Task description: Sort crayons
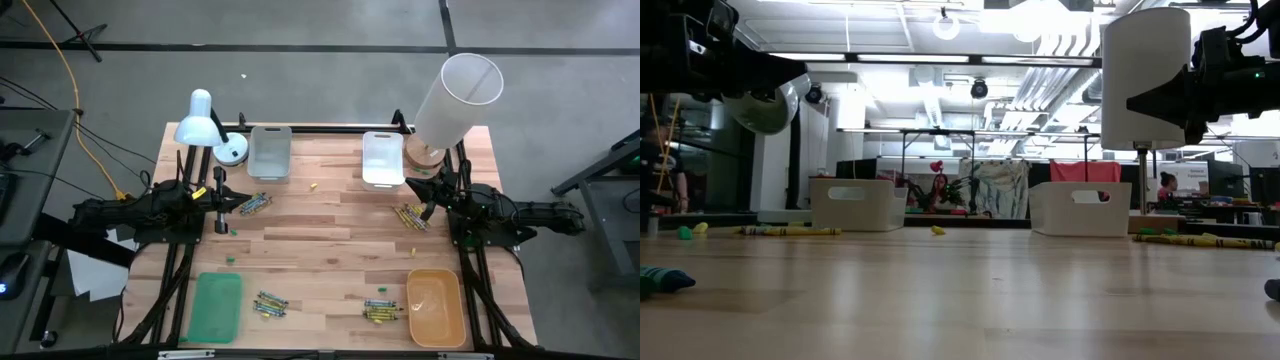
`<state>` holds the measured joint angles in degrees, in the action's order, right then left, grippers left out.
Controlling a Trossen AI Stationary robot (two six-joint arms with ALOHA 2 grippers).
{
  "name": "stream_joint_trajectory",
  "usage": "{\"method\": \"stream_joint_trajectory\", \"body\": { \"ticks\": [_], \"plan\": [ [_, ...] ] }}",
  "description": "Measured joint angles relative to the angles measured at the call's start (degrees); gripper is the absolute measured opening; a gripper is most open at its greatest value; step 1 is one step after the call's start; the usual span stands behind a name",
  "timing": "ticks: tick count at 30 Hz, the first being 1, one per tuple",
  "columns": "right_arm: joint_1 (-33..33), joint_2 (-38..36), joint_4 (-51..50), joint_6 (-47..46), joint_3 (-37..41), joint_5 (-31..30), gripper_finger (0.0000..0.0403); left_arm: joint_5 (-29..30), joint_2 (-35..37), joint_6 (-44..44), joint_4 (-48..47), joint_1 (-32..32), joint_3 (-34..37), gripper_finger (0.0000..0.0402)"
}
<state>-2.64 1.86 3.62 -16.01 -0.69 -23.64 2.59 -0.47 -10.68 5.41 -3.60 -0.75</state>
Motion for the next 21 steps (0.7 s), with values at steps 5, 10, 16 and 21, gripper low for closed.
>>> {"method": "stream_joint_trajectory", "body": {
  "ticks": [5, 10, 16, 21],
  "plan": [
    [-0.01, 0.00, 0.43, -0.36, 0.02, -0.01, 0.0009, -0.01, 0.00, 0.00, -0.01, -0.01, 0.00, 0.0000],
    [-0.02, 0.01, 7.44, -14.39, 0.02, -0.07, 0.0009, 0.00, 0.00, 0.02, 0.00, 0.01, 0.00, 0.0000],
    [-0.01, 1.02, 16.87, -28.37, 0.01, 2.58, 0.0009, -0.01, 0.00, 0.00, -0.02, 0.01, 0.00, 0.0000],
    [1.90, 8.19, 8.92, -32.15, -5.88, 14.70, 0.0021, 0.00, 0.00, 0.01, -0.02, 0.00, 0.00, 0.0000]
  ]
}}
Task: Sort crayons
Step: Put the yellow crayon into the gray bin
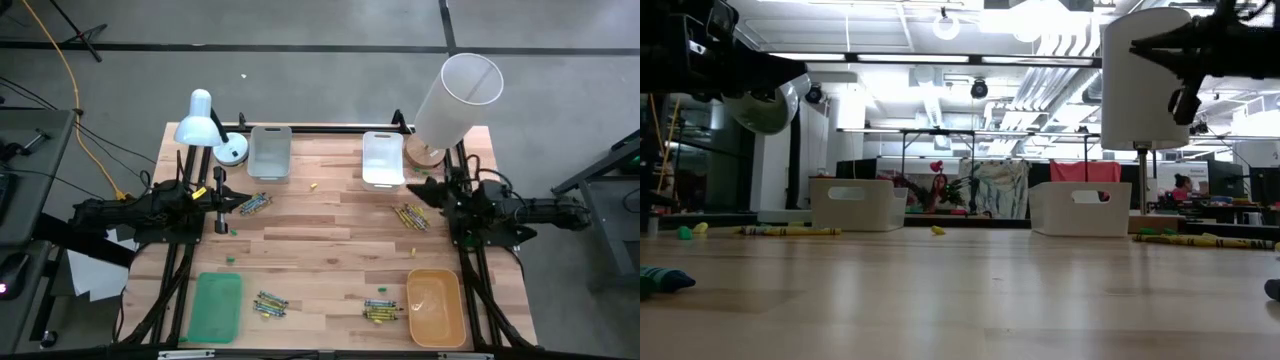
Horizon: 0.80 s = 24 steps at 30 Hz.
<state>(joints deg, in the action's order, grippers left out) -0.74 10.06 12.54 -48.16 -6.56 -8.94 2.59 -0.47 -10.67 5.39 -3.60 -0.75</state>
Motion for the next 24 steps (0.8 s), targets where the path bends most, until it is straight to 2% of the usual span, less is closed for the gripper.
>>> {"method": "stream_joint_trajectory", "body": {
  "ticks": [5, 11, 16, 24],
  "plan": [
    [3.20, 14.68, -22.09, 4.02, -13.40, 2.44, 0.0066, 0.00, 0.00, 0.01, 0.00, 0.01, 0.00, 0.0000],
    [5.99, 35.01, -45.46, 4.51, -26.56, -2.70, 0.0130, 0.00, 0.00, -0.01, 0.00, -0.02, 0.00, 0.0000],
    [6.27, 48.37, -54.37, -6.22, -31.09, -3.68, 0.0150, 0.00, 0.00, 0.01, 0.00, -0.01, 0.00, 0.0000],
    [6.25, 64.14, -58.01, -19.24, -34.74, -1.82, 0.0142, 0.00, 0.00, -0.01, 0.00, 0.01, 0.00, 0.0000]
  ]
}}
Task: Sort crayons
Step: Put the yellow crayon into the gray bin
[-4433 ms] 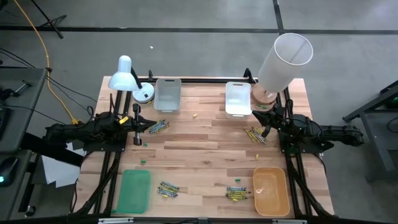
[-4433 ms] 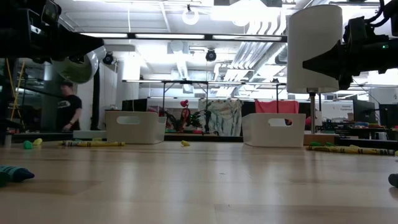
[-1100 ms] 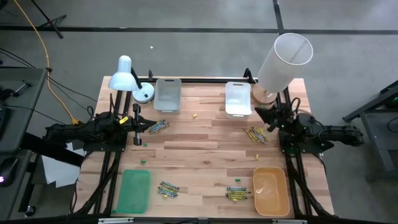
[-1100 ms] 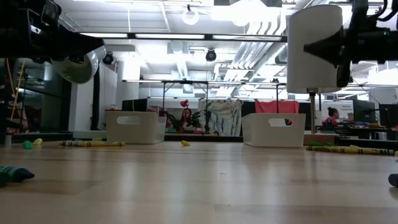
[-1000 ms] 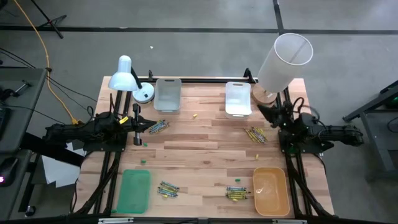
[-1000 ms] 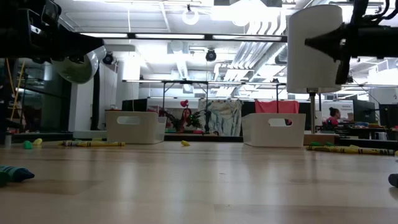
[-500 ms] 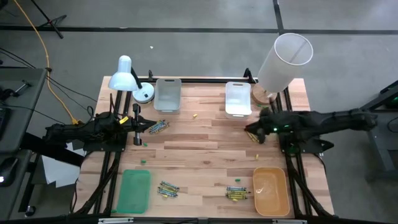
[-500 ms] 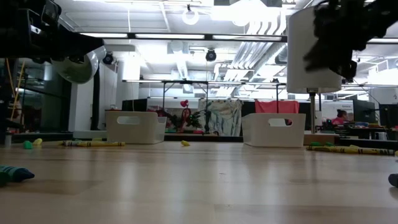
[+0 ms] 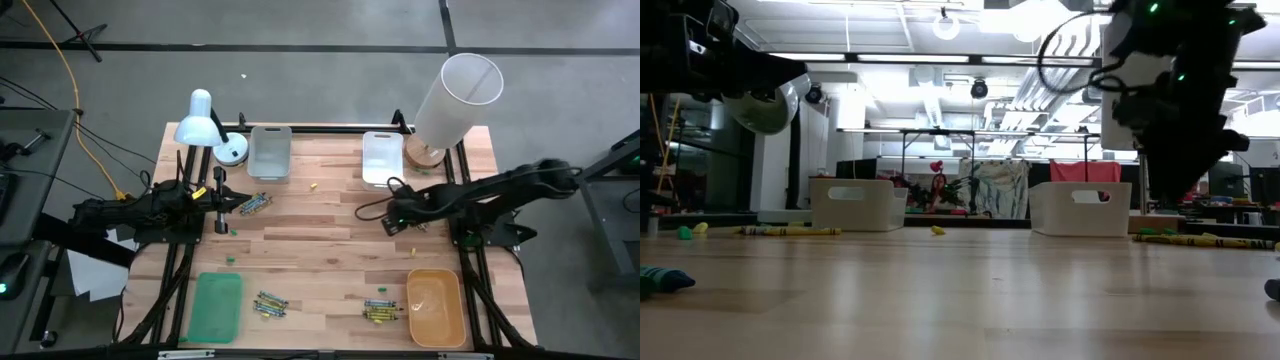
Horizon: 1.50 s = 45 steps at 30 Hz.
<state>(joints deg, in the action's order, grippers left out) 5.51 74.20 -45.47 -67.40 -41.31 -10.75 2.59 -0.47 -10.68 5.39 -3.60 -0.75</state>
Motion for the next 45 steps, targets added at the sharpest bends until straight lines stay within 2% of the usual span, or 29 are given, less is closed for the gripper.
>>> {"method": "stream_joint_trajectory", "body": {
  "ticks": [7, 13, 20, 27, 35, 41, 45],
  "plan": [
    [-1.65, 10.64, -5.20, -1.75, -4.41, 1.22, 0.0142, 0.00, 0.00, 0.00, 0.00, -0.02, 0.00, 0.0000],
    [-4.34, 15.42, -7.56, -1.17, -6.24, 2.06, 0.0141, 0.00, 0.00, 0.00, 0.00, -0.01, 0.00, 0.0000],
    [-7.28, 16.10, -7.30, 0.61, -6.29, 3.16, 0.0141, 0.00, 0.00, 0.00, 0.00, 0.00, 0.00, 0.0000],
    [-10.32, 16.10, -5.50, 5.23, -6.28, 7.99, 0.0141, 0.00, 0.00, 0.00, 0.00, -0.02, 0.00, 0.0000],
    [-11.91, 16.08, -4.51, 8.07, -6.10, 9.12, 0.0141, 0.00, 0.00, 0.00, 0.00, -0.02, 0.00, 0.0000],
    [-12.77, 15.73, 0.47, 8.43, -1.79, 12.66, 0.0141, -0.02, 0.00, 0.00, 0.00, -0.02, 0.00, 0.0000],
    [-12.62, 15.80, 0.85, 7.99, -1.07, 12.51, 0.0141, -0.01, 0.00, 0.01, 0.00, -0.01, 0.00, 0.0000]
  ]
}}
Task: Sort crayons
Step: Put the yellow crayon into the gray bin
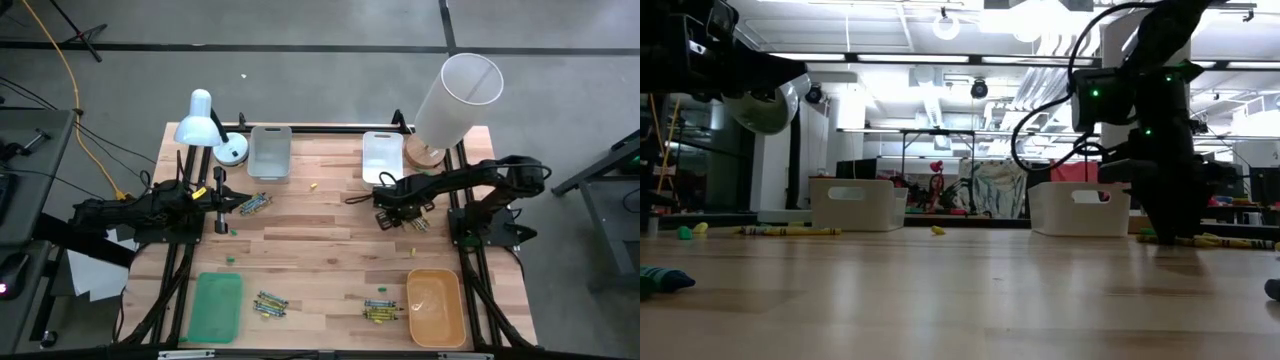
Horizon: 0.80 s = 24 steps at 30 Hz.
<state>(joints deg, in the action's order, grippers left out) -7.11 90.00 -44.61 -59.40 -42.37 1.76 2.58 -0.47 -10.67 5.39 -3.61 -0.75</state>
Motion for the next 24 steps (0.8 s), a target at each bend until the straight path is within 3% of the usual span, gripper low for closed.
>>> {"method": "stream_joint_trajectory", "body": {
  "ticks": [8, 16, 20, 24],
  "plan": [
    [0.01, -0.08, 0.35, -0.07, -0.52, -0.22, 0.0129, 0.01, 0.00, -0.01, 0.00, 0.00, 0.00, 0.0000],
    [1.43, -0.32, 1.38, 2.92, -0.44, -1.35, 0.0012, 0.01, 0.00, 0.00, 0.00, 0.01, 0.00, 0.0000],
    [4.24, -2.63, 3.62, 4.47, -0.75, -2.38, 0.0010, 0.01, 0.00, 0.02, 0.00, -0.01, 0.00, 0.0000],
    [7.47, -9.50, 12.07, 9.44, -2.07, -4.29, 0.0005, 0.01, 0.00, -0.01, 0.00, 0.01, 0.00, 0.0000]
  ]
}}
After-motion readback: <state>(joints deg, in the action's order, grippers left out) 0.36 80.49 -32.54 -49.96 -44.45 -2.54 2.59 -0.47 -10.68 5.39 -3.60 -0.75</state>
